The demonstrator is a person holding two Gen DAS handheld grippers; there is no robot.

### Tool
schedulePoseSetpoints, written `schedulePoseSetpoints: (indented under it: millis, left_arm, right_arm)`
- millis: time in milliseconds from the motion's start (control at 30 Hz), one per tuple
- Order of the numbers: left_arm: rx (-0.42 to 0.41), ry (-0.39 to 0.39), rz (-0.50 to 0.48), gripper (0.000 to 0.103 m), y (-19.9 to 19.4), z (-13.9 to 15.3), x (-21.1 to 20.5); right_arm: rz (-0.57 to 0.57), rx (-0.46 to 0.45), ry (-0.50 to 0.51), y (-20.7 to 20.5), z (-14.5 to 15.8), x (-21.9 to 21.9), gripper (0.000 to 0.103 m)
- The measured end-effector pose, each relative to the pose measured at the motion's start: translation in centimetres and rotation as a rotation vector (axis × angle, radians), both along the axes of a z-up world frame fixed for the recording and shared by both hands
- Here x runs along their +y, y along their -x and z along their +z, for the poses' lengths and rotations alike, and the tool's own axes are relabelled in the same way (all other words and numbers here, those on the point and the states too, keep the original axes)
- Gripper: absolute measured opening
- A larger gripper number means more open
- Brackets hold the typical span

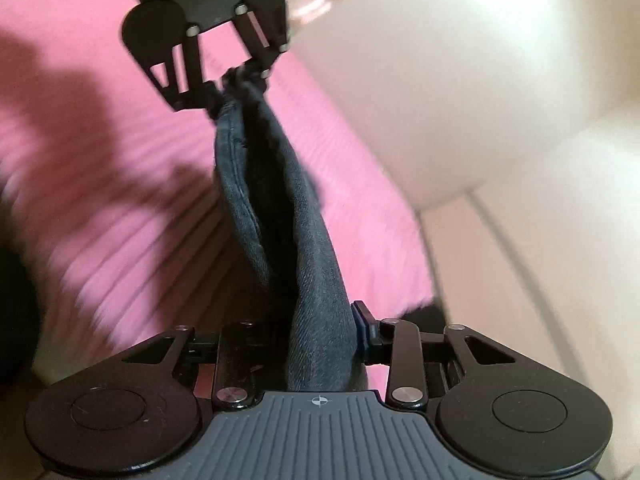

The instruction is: Fold clothes

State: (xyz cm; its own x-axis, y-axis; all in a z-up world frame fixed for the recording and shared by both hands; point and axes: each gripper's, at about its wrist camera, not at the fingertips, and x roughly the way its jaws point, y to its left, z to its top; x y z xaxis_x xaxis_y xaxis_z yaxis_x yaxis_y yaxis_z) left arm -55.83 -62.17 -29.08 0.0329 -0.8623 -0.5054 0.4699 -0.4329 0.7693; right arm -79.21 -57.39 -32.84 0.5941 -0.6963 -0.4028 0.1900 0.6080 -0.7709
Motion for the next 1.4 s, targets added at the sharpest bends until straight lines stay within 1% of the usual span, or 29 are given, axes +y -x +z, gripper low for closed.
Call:
schedulePoseSetpoints:
  millis: [133,200,267,333,400,433,467,500,567,633,700,733,867,900,967,1000,1033,1100,1200,1233,1267,1300,1333,1367,1400]
  left_arm:
    - [-0.066,0.052,0.123,0.024,-4.0,4.1,3.3]
    - [-0.108,0.072,0.211,0.024,-5.8,5.7,6.6]
    - [-0.155,0.088,0.302,0.024,-7.2,6.8,10.4]
    - [-0.179,0.084,0.393,0.024,-7.4,6.7,14.4]
    - [-0.15,0.043,0.478,0.025,-6.5,4.8,18.1]
    - [-0.135,0.023,0.52,0.026,-6.0,3.8,20.0]
    - [-0.092,-0.029,0.548,0.027,-5.4,2.0,21.3]
    - [-0.047,-0.082,0.575,0.031,-4.7,0.2,22.6]
    - [-0.017,-0.105,0.585,0.031,-3.2,-2.5,24.3]
    - [0.012,-0.125,0.594,0.033,-1.7,-5.2,25.9]
    - [0.066,-0.105,0.627,0.036,-1.1,-5.1,26.7]
    - [0.123,-0.1,0.657,0.037,-1.3,-4.5,27.1]
    - [0.276,-0.093,0.757,0.037,-2.7,-2.5,29.0]
    - [0.337,-0.089,0.792,0.037,-3.4,-1.9,30.2]
    - [0.498,-0.055,0.875,0.037,-5.7,-0.1,30.2]
    - [0.558,-0.03,0.911,0.037,-7.0,0.6,32.3]
    - [0.602,-0.009,0.937,0.036,-7.8,1.1,31.7]
    - [0.682,0.042,0.969,0.036,-10.1,2.5,31.8]
    - [0.842,0.085,0.992,0.04,-14.0,3.9,29.1]
    - [0.885,0.1,1.005,0.04,-15.6,4.3,29.1]
    - [0.939,0.101,1.029,0.039,-17.4,4.1,27.8]
    - [0.993,0.09,1.047,0.037,-18.9,3.7,26.6]
    - [1.047,0.078,1.064,0.037,-20.4,3.4,25.5]
    - [1.077,0.07,1.073,0.037,-21.4,3.1,24.7]
    - [1.105,0.062,1.081,0.037,-22.4,2.8,23.9]
  right_arm:
    - [0.148,-0.055,0.042,-5.0,3.2,-0.3,0.034]
    - [0.243,-0.091,0.054,-7.7,4.2,0.7,0.034]
    - [0.338,-0.124,0.038,-10.0,4.7,2.5,0.034]
    - [0.417,-0.121,0.016,-11.4,3.7,4.7,0.034]
    - [0.482,-0.1,-0.019,-12.6,2.0,6.8,0.034]
    - [0.497,-0.069,-0.056,-12.8,0.5,7.6,0.035]
    - [0.511,-0.039,-0.086,-13.0,-0.9,8.5,0.035]
    - [0.517,-0.006,-0.096,-12.9,-2.4,9.4,0.035]
    - [0.514,0.076,-0.131,-11.9,-4.8,10.7,0.036]
    - [0.491,0.114,-0.149,-10.1,-6.2,11.3,0.041]
    - [0.449,0.121,-0.165,-8.3,-6.3,11.0,0.047]
    - [0.412,0.11,-0.188,-7.5,-6.2,10.8,0.048]
    - [0.259,0.071,-0.297,-5.0,-5.0,8.8,0.049]
    - [0.214,0.051,-0.309,-4.7,-4.7,8.2,0.049]
    - [0.134,0.004,-0.345,-4.5,-3.9,7.0,0.049]
    - [0.087,-0.034,-0.382,-4.4,-3.3,6.1,0.049]
    - [0.044,-0.075,-0.414,-4.2,-2.8,5.6,0.049]
    - [0.012,-0.15,-0.489,-5.1,-1.5,4.3,0.049]
    - [0.0,-0.257,-0.641,-6.0,0.5,2.4,0.049]
    - [-0.003,-0.3,-0.715,-6.6,1.1,1.2,0.049]
    - [-0.006,-0.343,-0.791,-7.3,1.6,0.0,0.049]
    - [-0.011,-0.387,-0.871,-8.1,2.2,-1.1,0.056]
    - [-0.016,-0.427,-0.939,-9.2,2.5,-2.1,0.071]
    - [-0.02,-0.467,-1.007,-10.4,2.8,-3.1,0.075]
    - [-0.024,-0.508,-1.075,-11.6,3.2,-4.2,0.075]
